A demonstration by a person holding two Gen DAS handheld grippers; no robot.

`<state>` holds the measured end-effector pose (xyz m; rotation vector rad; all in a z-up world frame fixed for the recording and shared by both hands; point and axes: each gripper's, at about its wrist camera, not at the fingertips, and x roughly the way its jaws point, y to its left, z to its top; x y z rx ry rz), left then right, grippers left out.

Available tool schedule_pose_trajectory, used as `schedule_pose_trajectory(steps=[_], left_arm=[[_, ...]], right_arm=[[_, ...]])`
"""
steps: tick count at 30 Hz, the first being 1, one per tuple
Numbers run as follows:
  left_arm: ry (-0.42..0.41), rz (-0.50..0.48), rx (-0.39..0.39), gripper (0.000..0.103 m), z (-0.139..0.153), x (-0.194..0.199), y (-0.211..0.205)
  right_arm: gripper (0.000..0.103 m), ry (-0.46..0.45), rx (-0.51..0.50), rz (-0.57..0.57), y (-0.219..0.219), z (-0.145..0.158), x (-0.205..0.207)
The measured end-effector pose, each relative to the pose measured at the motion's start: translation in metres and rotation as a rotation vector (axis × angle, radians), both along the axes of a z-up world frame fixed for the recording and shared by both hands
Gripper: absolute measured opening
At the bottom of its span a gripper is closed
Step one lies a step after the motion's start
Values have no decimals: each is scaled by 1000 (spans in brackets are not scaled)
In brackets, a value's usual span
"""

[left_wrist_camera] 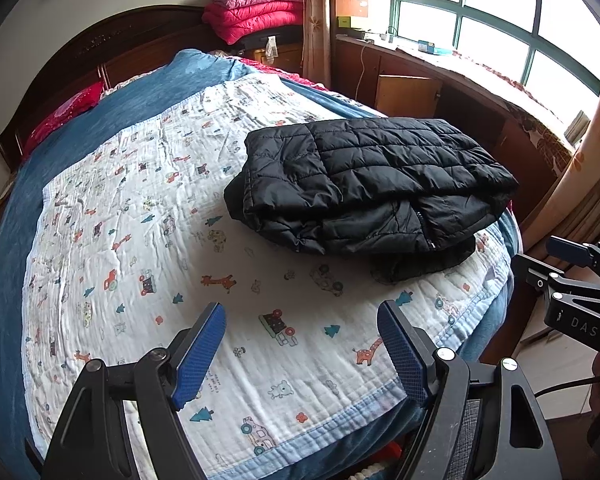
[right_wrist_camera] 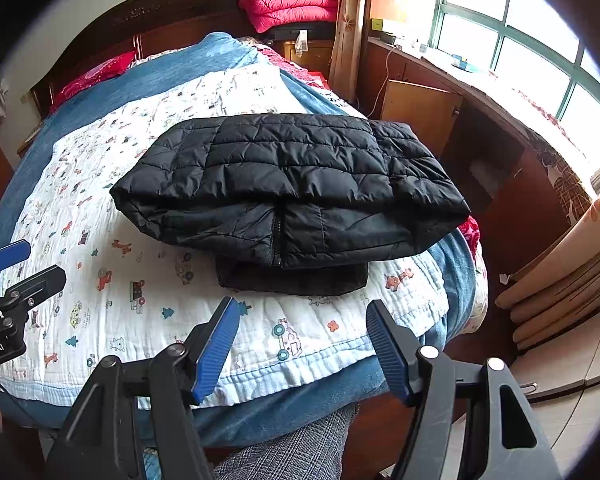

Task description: Fold large clothes

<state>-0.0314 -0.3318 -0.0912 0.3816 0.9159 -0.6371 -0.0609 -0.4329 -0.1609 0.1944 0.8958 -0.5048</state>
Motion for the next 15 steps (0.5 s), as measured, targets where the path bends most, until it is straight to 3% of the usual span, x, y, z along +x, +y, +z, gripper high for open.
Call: schedule_pose_trajectory(steps=[4, 7, 15], left_arm=[[-6, 4, 10, 84, 0, 0, 0], [1, 6, 9, 86, -2, 1, 1], [11, 9, 12, 93, -7, 2, 1]], right_arm=[[73, -6, -2, -4, -1, 1, 0], [79, -16, -6, -10, -1, 2, -1], [80, -19, 4, 1, -1, 3, 0]])
